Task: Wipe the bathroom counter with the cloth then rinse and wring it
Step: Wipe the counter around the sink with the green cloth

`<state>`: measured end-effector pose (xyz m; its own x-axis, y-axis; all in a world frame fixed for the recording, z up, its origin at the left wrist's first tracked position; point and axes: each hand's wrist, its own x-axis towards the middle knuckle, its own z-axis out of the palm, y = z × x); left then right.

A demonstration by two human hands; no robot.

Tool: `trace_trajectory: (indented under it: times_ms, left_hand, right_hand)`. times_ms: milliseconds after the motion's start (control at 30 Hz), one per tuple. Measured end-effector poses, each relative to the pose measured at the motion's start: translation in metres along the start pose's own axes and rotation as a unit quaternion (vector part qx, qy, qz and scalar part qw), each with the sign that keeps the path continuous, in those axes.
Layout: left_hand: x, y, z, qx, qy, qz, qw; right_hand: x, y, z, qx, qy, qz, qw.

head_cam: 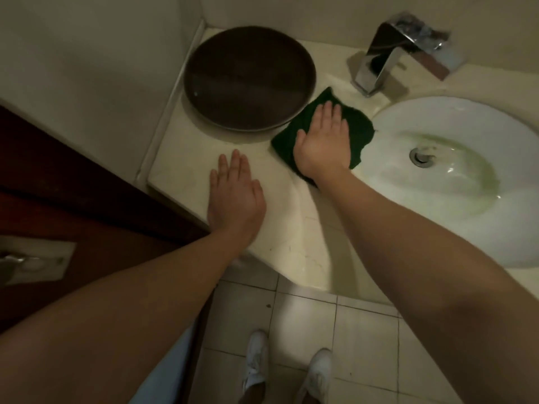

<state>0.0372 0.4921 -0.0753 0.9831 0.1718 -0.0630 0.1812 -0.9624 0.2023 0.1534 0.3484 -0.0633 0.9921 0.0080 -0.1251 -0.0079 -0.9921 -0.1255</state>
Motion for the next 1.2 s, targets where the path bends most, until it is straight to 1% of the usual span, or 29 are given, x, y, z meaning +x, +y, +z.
trace_trajectory:
  times_ms: [67,133,233,300,467,533,600,700,733,800,867,933,1000,1033,1100,1133,1200]
  left_hand:
    - [-0.001,0.0,-0.003,-0.045,0.009,-0.003,0.999]
    - [-0.001,0.0,-0.006,-0.08,0.014,-0.008,0.997]
    - [0.0,0.0,-0.009,-0.094,0.003,-0.013,0.995]
    - [0.001,-0.002,-0.009,-0.092,-0.005,-0.015,0.996]
    - [0.0,-0.003,-0.012,-0.041,-0.039,0.004,0.998]
    - [-0.002,-0.003,-0.012,-0.019,-0.041,0.012,0.999]
    - [-0.004,-0.003,-0.011,-0.003,-0.041,0.016,0.999]
    - [-0.006,-0.004,-0.007,0.018,-0.046,0.018,0.999]
    - [-0.006,-0.003,-0.006,0.026,-0.045,0.021,0.998]
    - [-0.007,-0.001,-0.007,0.043,-0.043,0.025,0.998]
    - [-0.007,0.003,-0.011,0.044,-0.059,0.017,0.997]
    - [-0.01,0.012,-0.016,0.018,-0.068,0.022,0.997]
    - [-0.022,0.034,-0.018,-0.058,-0.056,0.087,0.993]
    - [-0.032,0.051,-0.02,-0.119,-0.058,0.123,0.984]
    - [-0.057,0.093,-0.022,-0.212,-0.104,0.164,0.958]
    - [-0.069,0.114,-0.022,-0.225,-0.132,0.177,0.949]
    - [-0.084,0.149,-0.018,-0.182,-0.162,0.186,0.952]
  right_hand:
    - [-0.027,-0.011,0.003,-0.001,-0.012,-0.068,0.998]
    - [-0.061,-0.021,0.006,0.003,-0.022,-0.115,0.993]
    - [-0.112,-0.029,0.017,-0.004,-0.03,-0.154,0.988]
    - [-0.142,-0.031,0.024,-0.001,-0.033,-0.159,0.987]
    - [-0.199,-0.018,0.026,-0.018,-0.033,-0.123,0.992]
    - [-0.216,0.005,0.022,0.007,-0.034,-0.101,0.994]
    - [-0.225,0.042,0.019,0.013,-0.016,-0.047,0.999]
    - [-0.226,0.102,0.013,-0.003,0.017,0.077,0.997]
    - [-0.225,0.114,0.011,0.001,0.018,0.104,0.994]
    - [-0.221,0.12,0.012,0.007,0.013,0.12,0.993]
    - [-0.219,0.12,0.012,0.019,0.004,0.115,0.993]
    - [-0.218,0.124,0.009,0.041,-0.006,0.09,0.995]
    - [-0.22,0.136,0.002,0.1,0.005,0.083,0.992]
    - [-0.223,0.144,-0.002,0.125,0.028,0.096,0.987]
    - [-0.229,0.161,-0.008,0.144,0.082,0.149,0.975]
    - [-0.23,0.169,-0.01,0.138,0.087,0.172,0.972]
    - [-0.228,0.182,-0.015,0.1,0.062,0.199,0.973]
